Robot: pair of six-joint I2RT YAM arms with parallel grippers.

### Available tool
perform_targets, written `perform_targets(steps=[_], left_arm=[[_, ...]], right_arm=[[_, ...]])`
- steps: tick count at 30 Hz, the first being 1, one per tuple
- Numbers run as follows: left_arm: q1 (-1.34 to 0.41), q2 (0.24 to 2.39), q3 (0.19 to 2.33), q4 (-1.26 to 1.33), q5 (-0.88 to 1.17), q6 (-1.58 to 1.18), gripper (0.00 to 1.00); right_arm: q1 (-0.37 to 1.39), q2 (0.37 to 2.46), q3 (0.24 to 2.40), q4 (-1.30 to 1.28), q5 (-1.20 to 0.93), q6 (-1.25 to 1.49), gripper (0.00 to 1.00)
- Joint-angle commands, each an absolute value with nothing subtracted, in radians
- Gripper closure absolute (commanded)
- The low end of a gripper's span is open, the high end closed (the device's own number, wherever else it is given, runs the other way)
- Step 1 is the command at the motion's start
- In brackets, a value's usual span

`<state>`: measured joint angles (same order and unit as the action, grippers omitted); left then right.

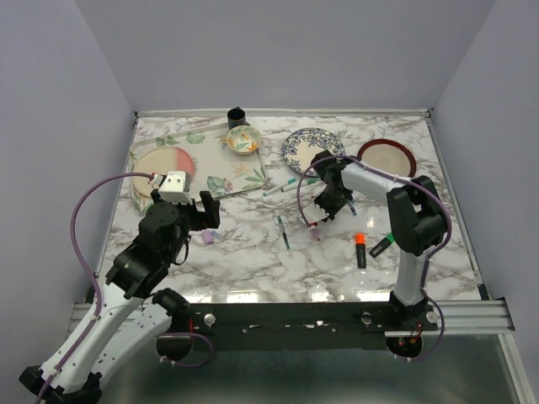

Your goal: Open the pen caps

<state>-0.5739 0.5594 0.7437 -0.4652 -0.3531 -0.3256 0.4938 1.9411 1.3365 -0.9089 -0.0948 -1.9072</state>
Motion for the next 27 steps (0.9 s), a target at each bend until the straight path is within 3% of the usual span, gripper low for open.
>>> perform_targets(steps=[1, 15, 20, 27], left_arm=[[-0.561, 0.557, 0.736, -0.449, -0.33, -0.321, 0.05], [-0.551, 0.554, 0.732, -0.436, -0.285, -0.31, 0.01], [-0.551, 0.549, 0.724, -0.417, -0.236, -0.302, 0.01], [-0.551, 0.572, 0.707, -0.365, -0.078, -0.302, 0.01]], right_arm=[[0.511, 1.956, 1.35, -0.899, -0.156, -1.881, 0.83], [0.505, 1.766, 1.33, -0.801, -0.356, -1.542, 1.0], [0.495, 1.628, 1.263, -0.714, -0.46, -1.347, 0.99], [0.489, 1.401, 1.146, -0.533, -0.593, -0.719, 0.99]])
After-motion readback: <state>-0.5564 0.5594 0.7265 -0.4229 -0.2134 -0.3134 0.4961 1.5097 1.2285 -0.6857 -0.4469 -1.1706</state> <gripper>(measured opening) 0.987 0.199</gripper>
